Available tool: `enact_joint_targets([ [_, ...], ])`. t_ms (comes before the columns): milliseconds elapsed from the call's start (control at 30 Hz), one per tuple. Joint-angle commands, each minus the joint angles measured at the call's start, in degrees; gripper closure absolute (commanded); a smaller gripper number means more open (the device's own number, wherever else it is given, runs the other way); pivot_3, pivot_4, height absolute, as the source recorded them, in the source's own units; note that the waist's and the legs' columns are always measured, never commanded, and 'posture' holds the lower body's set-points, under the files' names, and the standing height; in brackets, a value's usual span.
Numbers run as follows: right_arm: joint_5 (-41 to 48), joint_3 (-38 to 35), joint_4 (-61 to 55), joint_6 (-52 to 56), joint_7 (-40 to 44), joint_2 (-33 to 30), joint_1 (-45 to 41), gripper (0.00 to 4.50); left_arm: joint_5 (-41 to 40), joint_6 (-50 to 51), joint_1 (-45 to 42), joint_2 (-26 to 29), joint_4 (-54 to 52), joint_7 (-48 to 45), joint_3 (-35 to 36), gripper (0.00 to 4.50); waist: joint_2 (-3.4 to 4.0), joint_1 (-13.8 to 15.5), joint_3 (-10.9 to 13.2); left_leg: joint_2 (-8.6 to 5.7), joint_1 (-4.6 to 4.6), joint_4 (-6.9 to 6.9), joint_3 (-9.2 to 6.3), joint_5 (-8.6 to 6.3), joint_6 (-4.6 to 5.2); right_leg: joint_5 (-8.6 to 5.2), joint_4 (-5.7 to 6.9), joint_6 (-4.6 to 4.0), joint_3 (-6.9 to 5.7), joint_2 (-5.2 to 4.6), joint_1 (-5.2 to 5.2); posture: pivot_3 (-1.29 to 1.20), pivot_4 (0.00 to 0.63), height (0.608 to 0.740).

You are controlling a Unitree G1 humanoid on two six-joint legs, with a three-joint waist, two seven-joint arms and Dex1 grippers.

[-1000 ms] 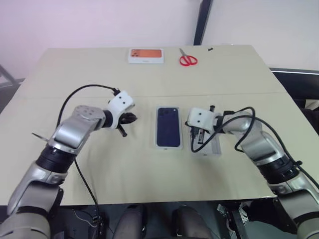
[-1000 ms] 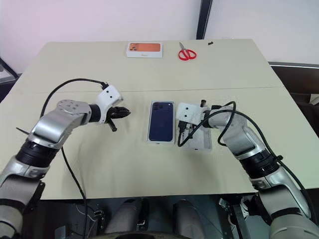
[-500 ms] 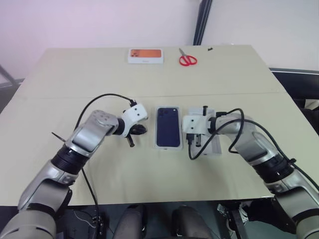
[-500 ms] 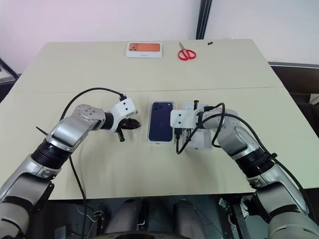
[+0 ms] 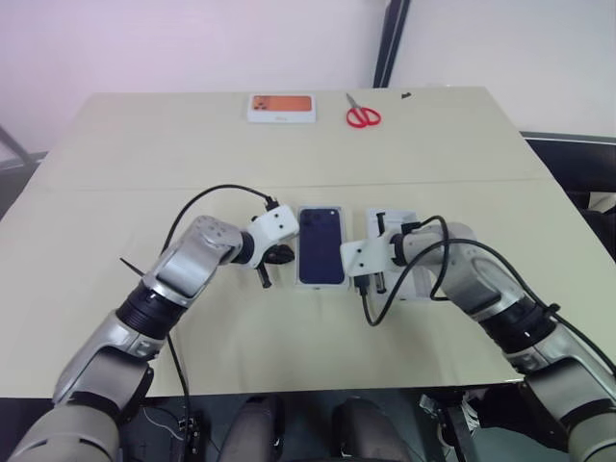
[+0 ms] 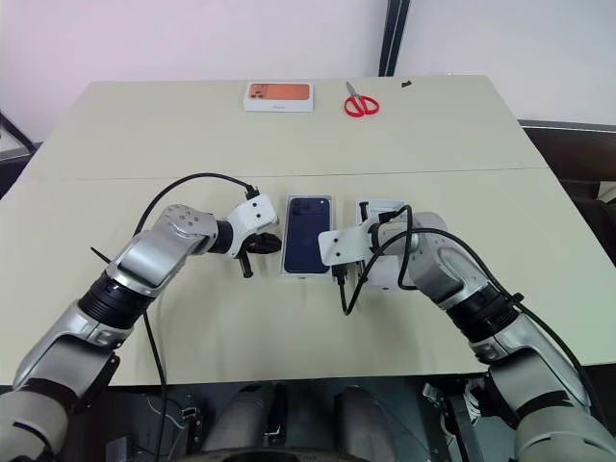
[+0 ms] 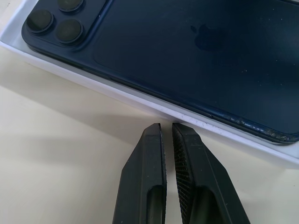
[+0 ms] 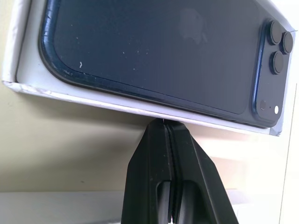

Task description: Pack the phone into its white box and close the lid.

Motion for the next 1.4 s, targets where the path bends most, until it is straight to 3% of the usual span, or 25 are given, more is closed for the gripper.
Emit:
enact_joint_targets([
  [33, 1.9, -1.6, -3.9, -0.5, 2.1, -0.1, 0.5, 4.50, -2.7, 1.6, 0.7, -2.8, -4.6, -1.1, 0.6, 4.07, 0.00, 0.1, 0.0, 0.00, 0.00, 0.01, 0.00, 0.00, 0.00, 0.00, 0.00, 0.00, 0.00, 0.00, 0.01, 0.00, 0.150, 0.740],
  [833, 4.8, -11.4, -24.5, 10.2, 11.4, -8.2, 16.6, 4.50, -3.2, 9.6, 0.4, -14.1, -10.6, -1.2, -7.1, 4.07, 0.07, 1.6, 0.0, -0.01, 0.04, 0.65, -0.14, -0.23, 0.38, -0.01, -0.17, 0.01, -0.11, -0.01, 0.57, 0.00, 0.150, 0.740],
  [1233, 4.7, -12.6, -25.8, 11.7, 11.9, -9.2, 17.8, 4.50, -3.5, 9.6, 0.1, -13.6, -11.0, -2.1, -7.4, 4.07, 0.09, 1.3, 0.0, -0.01, 0.06, 0.65, -0.14, -0.23, 0.38, -0.01, -0.19, 0.01, -0.11, -0.01, 0.58, 0.00, 0.150, 0.740],
  [1400, 6.1, -15.4, -25.3, 12.2, 12.5, -10.9, 17.7, 4.50, -3.8, 11.0, 0.7, -10.7, -12.4, -1.3, -3.3, 4.07, 0.09, 1.2, 0.0, -0.01, 0.05, 0.65, -0.14, -0.23, 0.38, -0.01, -0.19, 0.01, -0.11, -0.01, 0.57, 0.00, 0.150, 0.740],
])
